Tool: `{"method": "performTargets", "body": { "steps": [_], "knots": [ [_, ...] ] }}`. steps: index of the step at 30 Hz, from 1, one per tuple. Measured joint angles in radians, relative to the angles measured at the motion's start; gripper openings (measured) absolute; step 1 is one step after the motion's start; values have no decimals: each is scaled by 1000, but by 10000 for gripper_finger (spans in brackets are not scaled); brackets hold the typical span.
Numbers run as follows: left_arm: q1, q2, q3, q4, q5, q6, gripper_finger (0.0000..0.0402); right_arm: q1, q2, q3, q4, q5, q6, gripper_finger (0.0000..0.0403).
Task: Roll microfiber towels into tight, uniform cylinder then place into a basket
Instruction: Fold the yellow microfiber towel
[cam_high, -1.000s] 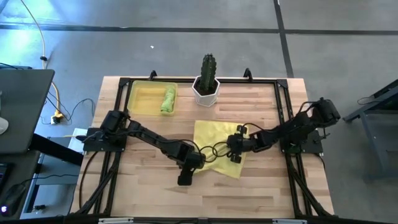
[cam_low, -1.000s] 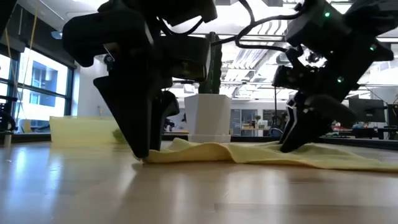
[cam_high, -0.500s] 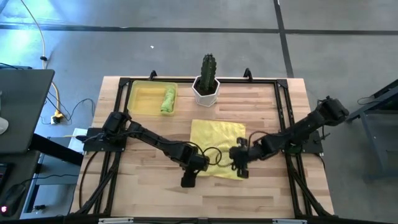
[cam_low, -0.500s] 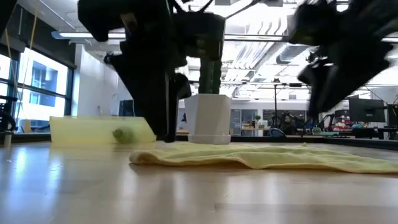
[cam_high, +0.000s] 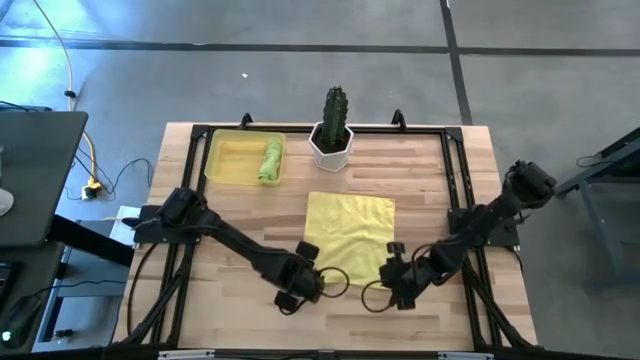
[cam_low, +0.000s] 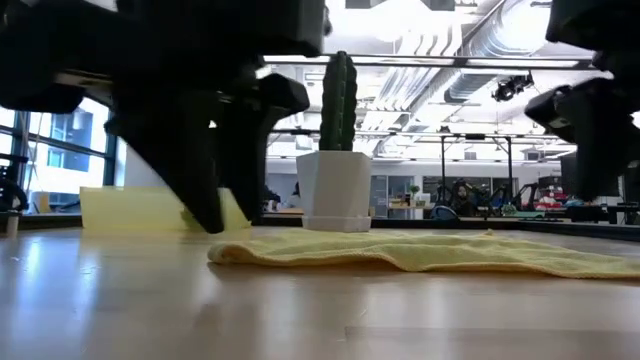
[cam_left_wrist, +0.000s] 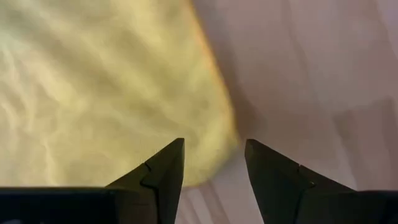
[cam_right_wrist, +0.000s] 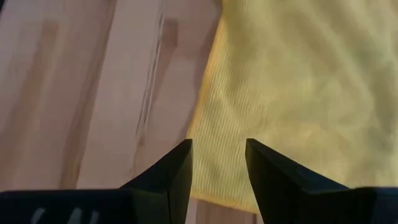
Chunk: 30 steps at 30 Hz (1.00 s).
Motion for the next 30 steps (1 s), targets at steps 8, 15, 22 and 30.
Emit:
{"method": "performTargets", "body": {
  "steps": [8,15,22,30],
  "knots": [
    [-13,1,0,23,4,0,161,22,95,0,63,2,60,141],
    [-13,1,-19,26,11,-74,161,22,172,2,101,3,61,141],
    [-14,1,-96,115,22,-125,161,29,191,4,106,13,61,141],
    [-8,-6,-143,190,21,-164,160,28,192,3,106,5,63,141]
  ]
}}
